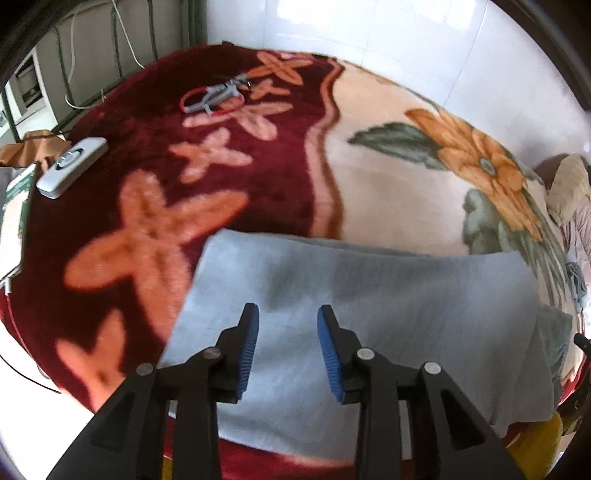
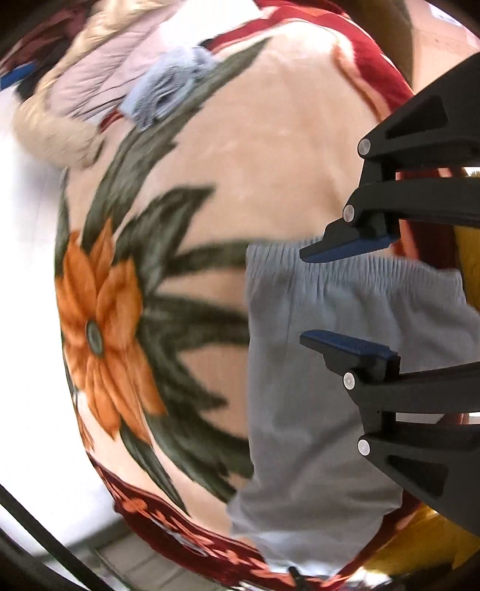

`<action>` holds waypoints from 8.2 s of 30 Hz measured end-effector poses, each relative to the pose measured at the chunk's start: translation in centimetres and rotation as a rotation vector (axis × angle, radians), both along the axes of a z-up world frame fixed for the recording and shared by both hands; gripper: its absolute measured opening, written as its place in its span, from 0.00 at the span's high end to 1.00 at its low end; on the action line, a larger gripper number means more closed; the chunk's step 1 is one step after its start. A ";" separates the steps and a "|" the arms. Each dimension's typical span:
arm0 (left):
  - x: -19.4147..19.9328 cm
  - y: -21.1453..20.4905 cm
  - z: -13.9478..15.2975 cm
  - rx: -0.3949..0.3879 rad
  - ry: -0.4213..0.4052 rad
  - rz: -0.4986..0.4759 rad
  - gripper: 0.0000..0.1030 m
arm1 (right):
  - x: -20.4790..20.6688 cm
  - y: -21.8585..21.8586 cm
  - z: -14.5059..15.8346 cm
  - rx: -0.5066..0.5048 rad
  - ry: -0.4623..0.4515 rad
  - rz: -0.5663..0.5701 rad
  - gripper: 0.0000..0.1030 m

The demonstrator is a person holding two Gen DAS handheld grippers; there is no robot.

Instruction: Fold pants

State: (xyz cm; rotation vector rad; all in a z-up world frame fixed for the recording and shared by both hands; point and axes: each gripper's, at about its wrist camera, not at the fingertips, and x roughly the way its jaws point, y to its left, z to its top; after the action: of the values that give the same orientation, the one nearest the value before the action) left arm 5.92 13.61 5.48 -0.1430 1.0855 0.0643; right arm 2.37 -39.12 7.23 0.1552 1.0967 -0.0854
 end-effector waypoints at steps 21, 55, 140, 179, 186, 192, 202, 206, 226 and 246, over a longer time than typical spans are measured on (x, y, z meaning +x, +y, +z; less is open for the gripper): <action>0.3 -1.3 -1.7 0.065 0.047 0.023 0.66 | -3.1 -3.7 -5.8 0.272 0.155 0.001 0.61; -0.9 -4.6 -1.4 0.121 0.068 -0.031 0.66 | -3.9 -3.7 -7.7 0.309 0.175 0.093 0.57; -3.0 -5.1 -2.4 0.106 0.032 -0.107 0.57 | 4.7 -4.9 -0.2 -0.087 -0.023 -0.139 0.56; 11.1 -20.5 0.3 -0.226 0.142 -0.684 0.50 | 0.6 13.3 -6.5 0.062 0.066 0.208 0.55; 12.6 -24.8 -1.0 -0.179 0.230 -0.891 0.50 | 1.1 13.2 -6.2 0.084 0.092 0.186 0.55; 12.1 -25.7 -2.0 -0.108 0.209 -0.900 0.50 | 1.5 12.4 -5.7 0.162 0.101 0.157 0.55; 12.9 -26.1 -2.4 -0.159 0.215 -0.855 0.91 | 1.6 12.2 -5.8 0.170 0.091 0.155 0.55; 11.3 -25.3 -0.6 -0.199 0.161 -0.845 0.94 | 1.3 11.9 -5.4 0.177 0.076 0.159 0.55; 2.2 -25.4 -2.1 -0.264 0.166 -0.819 0.94 | 3.8 10.2 -3.1 0.025 0.089 0.231 0.55; 6.9 -26.7 -3.1 -0.559 0.233 -0.698 0.53 | 1.3 7.5 -6.0 0.222 0.054 0.107 0.55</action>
State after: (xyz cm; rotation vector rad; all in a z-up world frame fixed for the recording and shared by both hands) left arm 12.79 -13.13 2.36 -0.2534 1.3131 -0.8728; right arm 3.66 -31.64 1.28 0.2945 1.1654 0.1293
